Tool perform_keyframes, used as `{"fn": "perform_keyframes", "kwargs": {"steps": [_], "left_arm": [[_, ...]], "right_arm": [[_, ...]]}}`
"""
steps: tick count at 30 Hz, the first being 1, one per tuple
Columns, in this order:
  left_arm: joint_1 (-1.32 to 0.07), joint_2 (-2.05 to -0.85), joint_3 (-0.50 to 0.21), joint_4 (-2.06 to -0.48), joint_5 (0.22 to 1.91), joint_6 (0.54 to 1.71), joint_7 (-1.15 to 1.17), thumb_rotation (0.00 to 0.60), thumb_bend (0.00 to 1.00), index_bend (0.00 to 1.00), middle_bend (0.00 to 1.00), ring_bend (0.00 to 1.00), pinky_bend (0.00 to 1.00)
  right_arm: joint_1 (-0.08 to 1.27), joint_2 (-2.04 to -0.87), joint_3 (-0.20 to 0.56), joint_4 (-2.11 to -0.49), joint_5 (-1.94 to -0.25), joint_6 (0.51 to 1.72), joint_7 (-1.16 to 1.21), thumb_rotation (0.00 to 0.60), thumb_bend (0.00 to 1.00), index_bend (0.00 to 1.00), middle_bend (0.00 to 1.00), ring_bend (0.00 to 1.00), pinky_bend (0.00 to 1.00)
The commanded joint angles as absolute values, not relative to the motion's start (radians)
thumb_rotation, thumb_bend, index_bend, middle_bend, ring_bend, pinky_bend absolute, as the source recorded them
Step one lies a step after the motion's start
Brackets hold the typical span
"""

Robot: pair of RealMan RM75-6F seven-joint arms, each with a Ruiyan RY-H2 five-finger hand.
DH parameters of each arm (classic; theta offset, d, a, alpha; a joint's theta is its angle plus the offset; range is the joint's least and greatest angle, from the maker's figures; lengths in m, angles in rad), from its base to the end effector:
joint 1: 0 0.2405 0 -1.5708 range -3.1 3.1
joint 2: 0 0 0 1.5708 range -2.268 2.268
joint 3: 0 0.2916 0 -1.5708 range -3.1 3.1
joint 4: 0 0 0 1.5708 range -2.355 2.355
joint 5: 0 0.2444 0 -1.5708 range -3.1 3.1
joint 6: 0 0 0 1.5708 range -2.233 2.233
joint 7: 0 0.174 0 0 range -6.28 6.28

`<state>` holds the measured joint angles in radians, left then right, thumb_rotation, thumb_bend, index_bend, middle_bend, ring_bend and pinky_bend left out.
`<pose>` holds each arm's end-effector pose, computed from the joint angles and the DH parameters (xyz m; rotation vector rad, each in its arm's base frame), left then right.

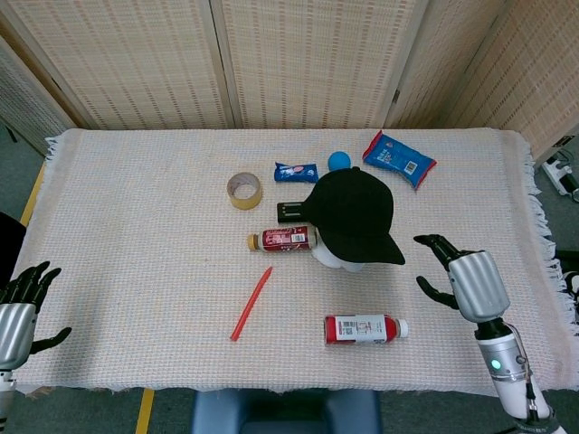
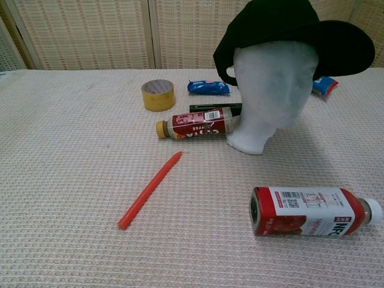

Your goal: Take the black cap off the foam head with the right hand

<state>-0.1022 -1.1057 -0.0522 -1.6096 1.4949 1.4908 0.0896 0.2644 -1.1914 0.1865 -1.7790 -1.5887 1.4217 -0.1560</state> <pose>-0.3542 0.2235 0.1499 -1.4162 -0.8076 -0.8449 -0.2330 -0.2889 0.1156 1.5124 -0.7415 1.2139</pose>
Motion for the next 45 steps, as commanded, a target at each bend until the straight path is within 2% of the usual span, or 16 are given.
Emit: {"fn": "perform_keyframes", "kwargs": {"steps": [1, 7, 11, 18, 28, 37, 45], "left_arm": [[-0.105, -1.106, -0.05, -1.607, 1.491, 1.481, 0.088, 0.6, 0.06, 0.17, 0.11, 0.11, 0.2], [-0.104, -1.103, -0.048, -1.602, 1.485, 1.475, 0.074, 0.6, 0.06, 0.17, 0.11, 0.1, 0.2], [-0.103, -1.096, -0.047, -1.603, 1.478, 1.469, 0.065, 0.6, 0.06, 0.17, 0.1, 0.1, 0.2], [-0.103, -1.082, -0.046, -1.612, 1.474, 1.462, 0.053, 0.6, 0.06, 0.18, 0.1, 0.1, 0.2], [-0.102, -1.077, -0.043, -1.618, 1.47, 1.456, 0.053, 0.6, 0.06, 0.18, 0.09, 0.1, 0.2], [-0.107, -1.079, -0.044, -1.622, 1.466, 1.447, 0.057, 0.6, 0.06, 0.18, 0.08, 0.1, 0.2], [-0.113, -1.085, -0.045, -1.62, 1.467, 1.44, 0.058, 0.6, 0.06, 0.17, 0.08, 0.1, 0.2]], "right_arm": [[0.299, -1.229, 0.21, -1.787, -1.574, 1.401, -0.179, 0.6, 0.2, 0.29, 0.36, 0.8, 0.86], [0.357, -1.296, 0.23, -1.773, -1.549, 1.359, -0.213, 0.6, 0.2, 0.33, 0.39, 0.81, 0.87], [0.378, -1.347, 0.238, -1.745, -1.54, 1.364, -0.223, 0.6, 0.24, 0.37, 0.42, 0.81, 0.88], [0.408, -1.436, 0.263, -1.669, -1.531, 1.4, -0.211, 0.6, 0.36, 0.55, 0.55, 0.84, 0.92], [0.443, -1.489, 0.291, -1.567, -1.564, 1.459, -0.188, 0.6, 0.56, 0.79, 0.72, 0.89, 0.98], [0.46, -1.499, 0.327, -1.501, -1.576, 1.522, -0.216, 0.6, 0.58, 0.84, 0.75, 0.9, 0.99], [0.514, -1.49, 0.394, -1.42, -1.528, 1.501, -0.234, 0.6, 0.58, 0.84, 0.76, 0.9, 0.99]]}}
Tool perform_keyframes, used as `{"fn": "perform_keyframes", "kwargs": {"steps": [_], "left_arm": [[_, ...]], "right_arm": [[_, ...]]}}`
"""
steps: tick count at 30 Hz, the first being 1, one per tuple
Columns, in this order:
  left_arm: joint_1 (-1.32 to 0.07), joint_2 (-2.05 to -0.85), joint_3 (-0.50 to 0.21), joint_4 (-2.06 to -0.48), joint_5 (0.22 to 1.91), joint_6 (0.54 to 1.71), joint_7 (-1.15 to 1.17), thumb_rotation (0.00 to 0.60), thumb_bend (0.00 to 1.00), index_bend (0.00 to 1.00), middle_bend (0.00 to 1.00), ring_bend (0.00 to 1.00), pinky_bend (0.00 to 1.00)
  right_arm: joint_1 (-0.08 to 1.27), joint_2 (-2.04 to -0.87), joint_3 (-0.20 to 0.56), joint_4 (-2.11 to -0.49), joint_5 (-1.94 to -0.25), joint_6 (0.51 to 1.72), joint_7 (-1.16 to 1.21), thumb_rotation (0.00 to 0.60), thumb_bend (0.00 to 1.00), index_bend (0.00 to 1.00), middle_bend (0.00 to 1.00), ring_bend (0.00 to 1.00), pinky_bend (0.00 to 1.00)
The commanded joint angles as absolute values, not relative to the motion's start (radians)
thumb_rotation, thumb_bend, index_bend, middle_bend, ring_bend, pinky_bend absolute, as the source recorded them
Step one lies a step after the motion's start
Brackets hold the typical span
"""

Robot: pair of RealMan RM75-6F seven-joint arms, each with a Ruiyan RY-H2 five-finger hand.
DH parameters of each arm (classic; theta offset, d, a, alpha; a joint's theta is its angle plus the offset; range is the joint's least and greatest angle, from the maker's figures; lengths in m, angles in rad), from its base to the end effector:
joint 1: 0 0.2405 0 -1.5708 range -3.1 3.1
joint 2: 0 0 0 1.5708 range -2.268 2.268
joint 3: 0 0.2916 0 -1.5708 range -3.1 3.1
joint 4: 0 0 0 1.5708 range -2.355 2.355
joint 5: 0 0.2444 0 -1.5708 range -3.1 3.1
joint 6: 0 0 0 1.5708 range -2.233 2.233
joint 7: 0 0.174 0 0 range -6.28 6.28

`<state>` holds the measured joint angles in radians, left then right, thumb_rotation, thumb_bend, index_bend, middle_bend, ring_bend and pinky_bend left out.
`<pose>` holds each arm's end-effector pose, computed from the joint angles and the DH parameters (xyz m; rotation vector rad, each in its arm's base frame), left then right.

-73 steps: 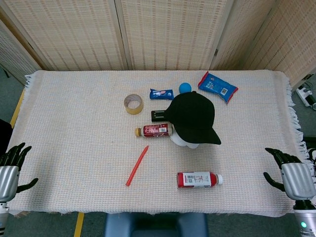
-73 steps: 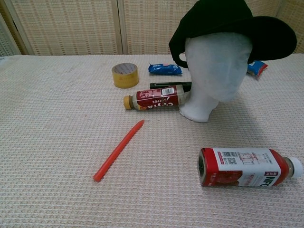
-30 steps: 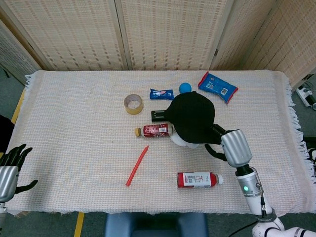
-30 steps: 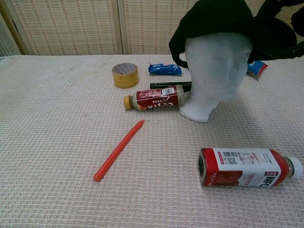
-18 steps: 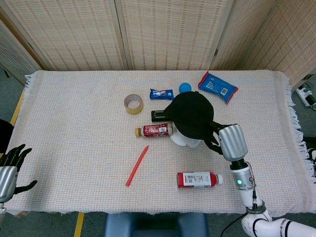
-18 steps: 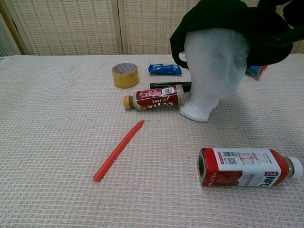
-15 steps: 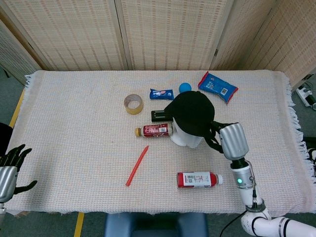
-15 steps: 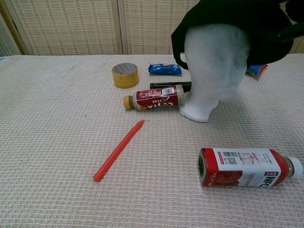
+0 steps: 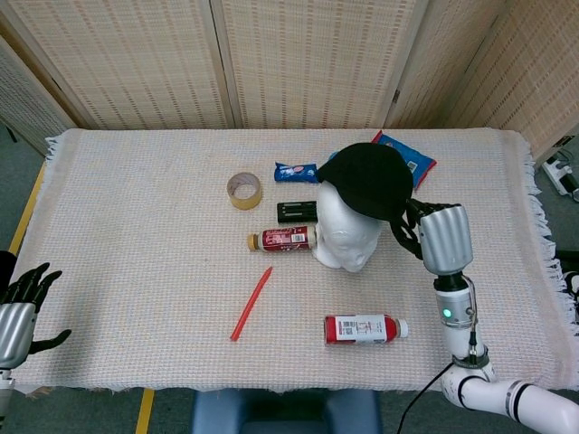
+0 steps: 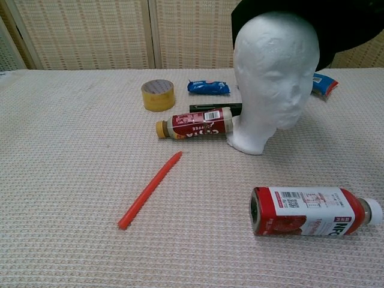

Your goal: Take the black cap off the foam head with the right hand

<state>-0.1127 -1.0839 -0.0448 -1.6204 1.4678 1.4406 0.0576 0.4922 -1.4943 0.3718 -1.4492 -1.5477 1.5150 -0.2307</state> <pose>-0.3601 0.2253 0.1496 -1.4246 -0.8704 -0.8204 -0.1787 -0.3832 0.0945 1.3074 -0.4499 1.3977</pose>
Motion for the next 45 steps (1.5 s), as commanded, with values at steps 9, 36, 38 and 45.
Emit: {"fn": "perform_keyframes", "kwargs": {"steps": [9, 36, 38, 45], "left_arm": [[-0.119, -1.09, -0.045, -1.621, 1.466, 1.433, 0.063, 0.6, 0.06, 0.16, 0.08, 0.1, 0.2], [-0.106, -1.088, -0.034, -1.644, 1.476, 1.455, 0.079, 0.6, 0.06, 0.16, 0.08, 0.1, 0.2], [-0.104, -1.089, -0.034, -1.641, 1.473, 1.454, 0.076, 0.6, 0.06, 0.16, 0.08, 0.1, 0.2], [-0.108, -1.092, -0.033, -1.633, 1.469, 1.443, 0.071, 0.6, 0.06, 0.16, 0.08, 0.1, 0.2]], "right_arm": [[0.543, -1.44, 0.415, -1.313, -1.497, 1.476, -0.221, 0.6, 0.58, 0.85, 0.76, 0.9, 0.99], [0.418, -1.473, 0.129, -1.066, -1.587, 1.389, -0.045, 0.6, 0.58, 0.84, 0.75, 0.88, 0.99], [0.425, -1.499, 0.121, -1.051, -1.57, 1.35, -0.068, 0.6, 0.55, 0.74, 0.7, 0.8, 0.99], [0.411, -1.449, 0.1, -1.213, -1.452, 1.188, -0.17, 0.6, 0.05, 0.02, 0.18, 0.25, 0.51]]}}
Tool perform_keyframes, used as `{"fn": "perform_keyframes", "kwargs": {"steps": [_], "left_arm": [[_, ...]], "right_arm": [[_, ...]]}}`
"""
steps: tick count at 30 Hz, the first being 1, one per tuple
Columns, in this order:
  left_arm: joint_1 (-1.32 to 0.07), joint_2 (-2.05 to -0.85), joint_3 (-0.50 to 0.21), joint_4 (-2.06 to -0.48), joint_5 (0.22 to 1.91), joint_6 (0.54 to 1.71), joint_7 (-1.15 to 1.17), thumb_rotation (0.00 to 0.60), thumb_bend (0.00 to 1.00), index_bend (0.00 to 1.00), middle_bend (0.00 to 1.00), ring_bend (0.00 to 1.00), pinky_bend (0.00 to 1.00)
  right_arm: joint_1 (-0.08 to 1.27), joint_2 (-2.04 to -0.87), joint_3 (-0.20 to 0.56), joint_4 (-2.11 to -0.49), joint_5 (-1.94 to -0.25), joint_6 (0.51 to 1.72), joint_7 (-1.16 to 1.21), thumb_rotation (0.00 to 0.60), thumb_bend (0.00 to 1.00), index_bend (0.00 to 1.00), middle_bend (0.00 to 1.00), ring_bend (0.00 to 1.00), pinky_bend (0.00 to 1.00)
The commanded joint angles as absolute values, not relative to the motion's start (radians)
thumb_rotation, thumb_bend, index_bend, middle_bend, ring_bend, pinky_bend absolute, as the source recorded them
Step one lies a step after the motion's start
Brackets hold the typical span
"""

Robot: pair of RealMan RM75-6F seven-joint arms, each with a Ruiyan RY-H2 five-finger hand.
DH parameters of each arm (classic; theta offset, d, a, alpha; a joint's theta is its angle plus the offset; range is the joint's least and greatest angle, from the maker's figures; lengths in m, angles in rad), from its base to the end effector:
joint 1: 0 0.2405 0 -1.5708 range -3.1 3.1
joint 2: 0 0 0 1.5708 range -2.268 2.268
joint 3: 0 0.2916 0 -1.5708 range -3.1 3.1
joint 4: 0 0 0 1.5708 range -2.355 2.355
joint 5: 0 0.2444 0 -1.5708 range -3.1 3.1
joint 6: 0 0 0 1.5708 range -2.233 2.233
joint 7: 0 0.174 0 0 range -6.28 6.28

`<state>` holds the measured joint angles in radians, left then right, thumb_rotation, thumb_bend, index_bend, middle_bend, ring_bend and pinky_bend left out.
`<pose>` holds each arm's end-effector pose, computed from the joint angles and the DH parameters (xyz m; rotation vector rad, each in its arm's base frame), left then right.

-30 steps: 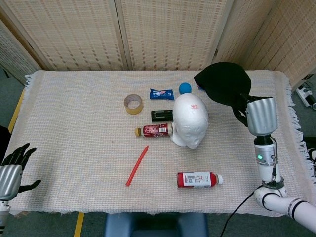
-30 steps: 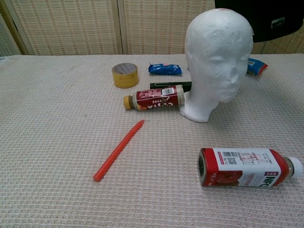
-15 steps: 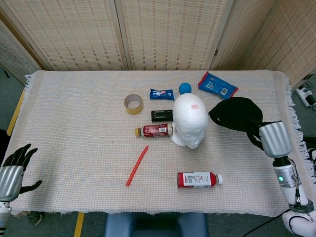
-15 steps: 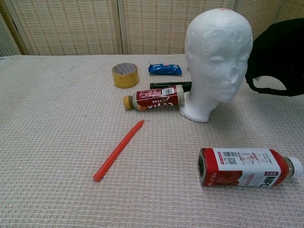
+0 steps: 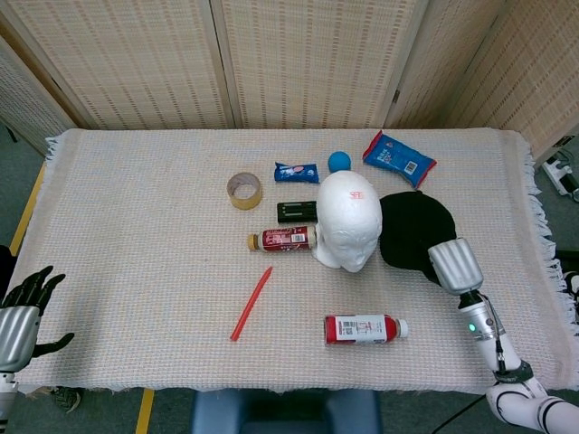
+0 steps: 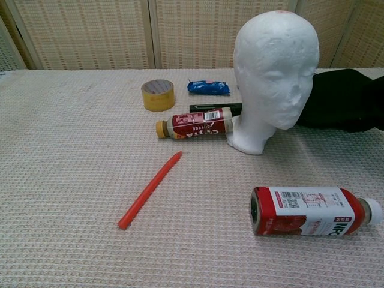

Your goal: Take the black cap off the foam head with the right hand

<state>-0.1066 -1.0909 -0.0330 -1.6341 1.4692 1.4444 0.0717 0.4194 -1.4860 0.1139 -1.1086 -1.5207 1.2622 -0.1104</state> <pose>-0.3584 0.2198 0.1438 -1.4278 -0.8846 -0.8152 -0.3323 -0.3609 0.0361 1.6662 -0.6008 0.8472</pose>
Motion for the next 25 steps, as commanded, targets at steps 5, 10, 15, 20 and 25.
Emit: {"fn": "perform_keyframes", "kwargs": {"steps": [5, 10, 15, 20, 25], "left_arm": [[-0.112, -1.095, -0.035, -1.627, 1.465, 1.435, 0.068, 0.6, 0.06, 0.16, 0.07, 0.1, 0.2], [-0.115, -1.102, -0.036, -1.622, 1.461, 1.428, 0.068, 0.6, 0.06, 0.16, 0.07, 0.1, 0.2], [-0.12, -1.107, -0.038, -1.62, 1.461, 1.424, 0.072, 0.6, 0.06, 0.16, 0.07, 0.1, 0.2], [-0.116, -1.117, -0.045, -1.617, 1.458, 1.441, 0.085, 0.6, 0.06, 0.15, 0.07, 0.1, 0.2], [-0.111, -1.139, -0.057, -1.611, 1.462, 1.475, 0.108, 0.6, 0.06, 0.14, 0.07, 0.1, 0.2]], "right_arm": [[0.366, -1.339, 0.093, -1.394, -1.389, 1.182, -0.203, 0.534, 0.0, 0.0, 0.0, 0.02, 0.26], [0.306, -1.228, 0.073, -1.532, -1.397, 1.253, -0.209, 0.496, 0.0, 0.0, 0.0, 0.01, 0.25], [0.251, -1.157, 0.045, -1.589, -1.473, 1.351, -0.147, 0.528, 0.0, 0.0, 0.01, 0.06, 0.25], [0.156, -1.164, 0.039, -1.593, -1.519, 1.533, -0.16, 0.6, 0.0, 0.01, 0.15, 0.18, 0.32], [0.085, -1.138, 0.011, -1.661, -1.515, 1.594, -0.186, 0.6, 0.0, 0.04, 0.16, 0.18, 0.32]]}}
